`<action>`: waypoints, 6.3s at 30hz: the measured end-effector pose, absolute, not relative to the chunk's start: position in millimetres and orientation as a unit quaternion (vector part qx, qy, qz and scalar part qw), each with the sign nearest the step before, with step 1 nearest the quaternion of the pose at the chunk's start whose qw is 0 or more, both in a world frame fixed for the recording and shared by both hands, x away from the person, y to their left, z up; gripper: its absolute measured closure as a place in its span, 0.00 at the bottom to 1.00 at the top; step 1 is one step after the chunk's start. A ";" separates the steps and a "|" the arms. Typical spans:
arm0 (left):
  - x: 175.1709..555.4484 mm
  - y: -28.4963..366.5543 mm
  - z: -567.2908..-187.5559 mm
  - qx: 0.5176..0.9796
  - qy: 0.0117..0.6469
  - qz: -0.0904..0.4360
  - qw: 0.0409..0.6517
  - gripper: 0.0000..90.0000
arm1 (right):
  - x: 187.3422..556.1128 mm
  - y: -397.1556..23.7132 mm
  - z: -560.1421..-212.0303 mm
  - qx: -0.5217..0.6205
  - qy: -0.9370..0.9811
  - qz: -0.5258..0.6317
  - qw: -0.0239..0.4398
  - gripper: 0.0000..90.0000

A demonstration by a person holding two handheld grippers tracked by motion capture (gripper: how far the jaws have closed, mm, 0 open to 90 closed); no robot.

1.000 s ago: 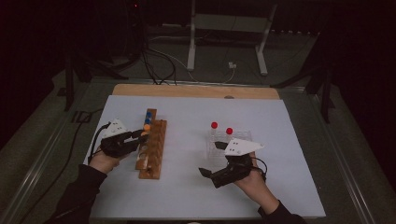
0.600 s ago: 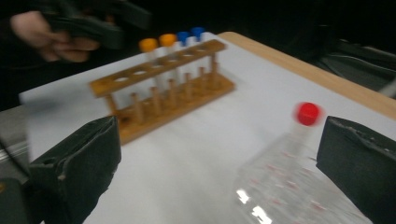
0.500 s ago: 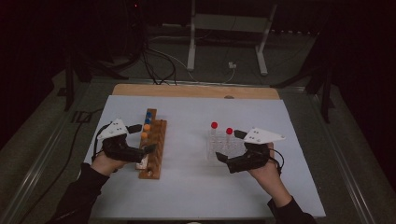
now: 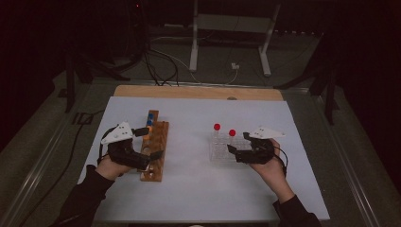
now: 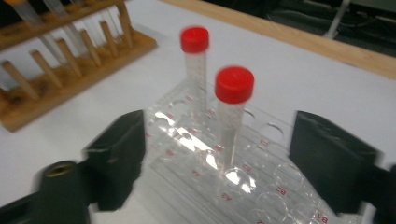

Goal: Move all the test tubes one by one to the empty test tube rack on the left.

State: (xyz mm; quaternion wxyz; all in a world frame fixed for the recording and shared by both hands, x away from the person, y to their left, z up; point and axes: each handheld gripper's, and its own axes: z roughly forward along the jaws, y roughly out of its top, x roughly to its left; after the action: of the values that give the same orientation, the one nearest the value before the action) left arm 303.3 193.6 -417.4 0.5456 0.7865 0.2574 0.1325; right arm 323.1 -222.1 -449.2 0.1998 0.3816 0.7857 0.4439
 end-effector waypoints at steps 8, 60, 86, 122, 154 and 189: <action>304.5 193.9 -418.5 0.788 0.260 0.132 0.543 0.02 | 337.9 -216.7 -458.8 0.397 0.786 0.434 0.191 0.59; 287.4 158.6 -407.7 0.800 0.214 0.083 0.555 0.02 | 286.1 -159.0 -422.2 0.270 0.834 0.447 0.179 0.83; 279.4 105.2 -425.8 0.827 0.162 0.074 0.534 0.48 | 268.0 -122.4 -438.2 0.222 0.863 0.436 0.126 0.83; 291.3 131.7 -396.0 0.811 0.191 0.141 0.535 0.80 | 271.0 -139.4 -426.2 0.259 0.819 0.493 0.141 0.21; 290.4 212.9 -375.7 0.779 0.288 0.227 0.509 0.80 | 270.6 -150.5 -422.5 0.260 0.804 0.516 0.137 0.00; 299.6 219.6 -432.7 0.801 0.331 0.198 0.458 0.80 | 269.6 -150.8 -422.6 0.253 0.807 0.518 0.132 0.00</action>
State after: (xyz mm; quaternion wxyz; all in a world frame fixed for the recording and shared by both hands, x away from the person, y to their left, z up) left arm 299.6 219.6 -432.7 0.4577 0.8010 0.3314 0.1978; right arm 269.6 -150.8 -422.6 0.1316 0.2533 0.8065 0.5177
